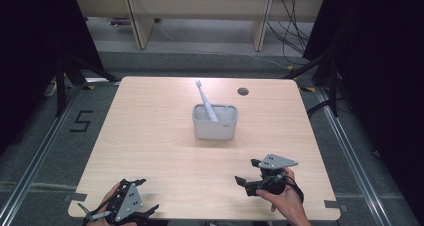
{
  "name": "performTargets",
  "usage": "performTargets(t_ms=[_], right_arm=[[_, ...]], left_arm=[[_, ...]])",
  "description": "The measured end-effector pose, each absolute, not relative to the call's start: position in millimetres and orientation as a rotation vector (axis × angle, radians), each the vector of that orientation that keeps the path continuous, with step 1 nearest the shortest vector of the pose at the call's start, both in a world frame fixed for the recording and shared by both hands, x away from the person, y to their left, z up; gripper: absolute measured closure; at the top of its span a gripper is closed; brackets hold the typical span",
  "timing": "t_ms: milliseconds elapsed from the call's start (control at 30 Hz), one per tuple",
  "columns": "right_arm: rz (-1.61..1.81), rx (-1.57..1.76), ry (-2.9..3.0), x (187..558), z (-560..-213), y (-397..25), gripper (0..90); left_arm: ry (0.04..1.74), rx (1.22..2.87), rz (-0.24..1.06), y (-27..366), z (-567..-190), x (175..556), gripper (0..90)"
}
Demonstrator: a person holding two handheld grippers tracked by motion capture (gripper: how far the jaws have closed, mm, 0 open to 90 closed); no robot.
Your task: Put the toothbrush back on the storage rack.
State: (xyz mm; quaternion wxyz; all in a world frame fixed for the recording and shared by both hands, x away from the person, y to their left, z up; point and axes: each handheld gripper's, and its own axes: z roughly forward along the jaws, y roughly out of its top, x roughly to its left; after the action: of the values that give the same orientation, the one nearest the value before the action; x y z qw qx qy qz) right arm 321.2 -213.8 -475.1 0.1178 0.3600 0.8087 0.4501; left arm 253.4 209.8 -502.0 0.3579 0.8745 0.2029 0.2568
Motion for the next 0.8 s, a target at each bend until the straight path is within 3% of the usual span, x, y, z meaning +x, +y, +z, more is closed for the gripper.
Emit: performTargets(t_ms=[800], right_arm=[[1.301, 1.056, 2.374, 303.4, -485.4, -228.8, 16.1]], left_arm=[[0.506, 2.274, 0.664, 210.2, -502.2, 254.1, 15.0]])
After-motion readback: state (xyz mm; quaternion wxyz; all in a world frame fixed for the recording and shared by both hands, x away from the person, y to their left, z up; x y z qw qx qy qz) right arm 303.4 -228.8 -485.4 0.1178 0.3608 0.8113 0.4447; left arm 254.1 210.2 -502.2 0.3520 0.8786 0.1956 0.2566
